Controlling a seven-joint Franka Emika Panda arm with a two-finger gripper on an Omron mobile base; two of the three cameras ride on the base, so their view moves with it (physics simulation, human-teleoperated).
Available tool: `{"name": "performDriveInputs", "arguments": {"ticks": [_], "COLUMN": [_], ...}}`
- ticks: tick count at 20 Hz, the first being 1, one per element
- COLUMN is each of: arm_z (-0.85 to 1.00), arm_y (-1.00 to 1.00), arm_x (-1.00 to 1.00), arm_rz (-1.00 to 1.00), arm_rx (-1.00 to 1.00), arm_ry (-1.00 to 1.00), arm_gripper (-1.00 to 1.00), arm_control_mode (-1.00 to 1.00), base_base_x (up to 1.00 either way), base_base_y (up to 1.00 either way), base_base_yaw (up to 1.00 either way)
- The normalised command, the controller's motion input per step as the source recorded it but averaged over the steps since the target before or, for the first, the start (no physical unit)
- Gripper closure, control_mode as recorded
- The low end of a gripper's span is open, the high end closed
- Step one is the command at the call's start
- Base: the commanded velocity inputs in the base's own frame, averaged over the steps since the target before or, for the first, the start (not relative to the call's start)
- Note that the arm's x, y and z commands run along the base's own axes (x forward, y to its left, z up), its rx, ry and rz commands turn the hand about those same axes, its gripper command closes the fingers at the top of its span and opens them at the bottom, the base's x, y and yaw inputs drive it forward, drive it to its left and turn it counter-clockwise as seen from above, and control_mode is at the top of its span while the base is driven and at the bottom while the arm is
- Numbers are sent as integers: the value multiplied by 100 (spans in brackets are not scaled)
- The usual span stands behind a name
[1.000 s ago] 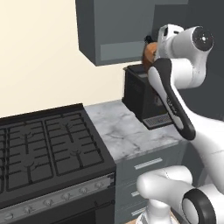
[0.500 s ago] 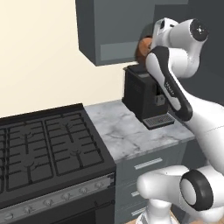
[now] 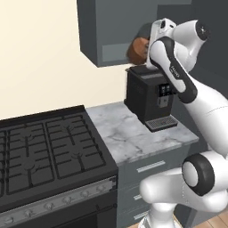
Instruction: Pick the jar and candle from the dining table and place them in the open cabinet. Close the cabinet after placing the objects.
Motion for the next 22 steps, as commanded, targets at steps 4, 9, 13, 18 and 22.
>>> {"name": "performDriveInputs", "arguments": {"ticks": [4, 9, 13, 18, 22], "arm_z": [0, 0, 0, 0, -2], "arm_y": [0, 0, 0, 0, 0], "arm_x": [51, 51, 43, 32, 15], "arm_rz": [10, 9, 7, 4, 3], "arm_rx": [1, 0, 0, 0, 0], "arm_ry": [0, 0, 0, 0, -2], "arm_gripper": [100, 100, 100, 100, 100], "arm_control_mode": [-100, -100, -100, -100, -100], "base_base_x": [0, 0, 0, 0, 0], "base_base_y": [0, 0, 0, 0, 0], "base_base_yaw": [0, 0, 0, 0, 0]}}
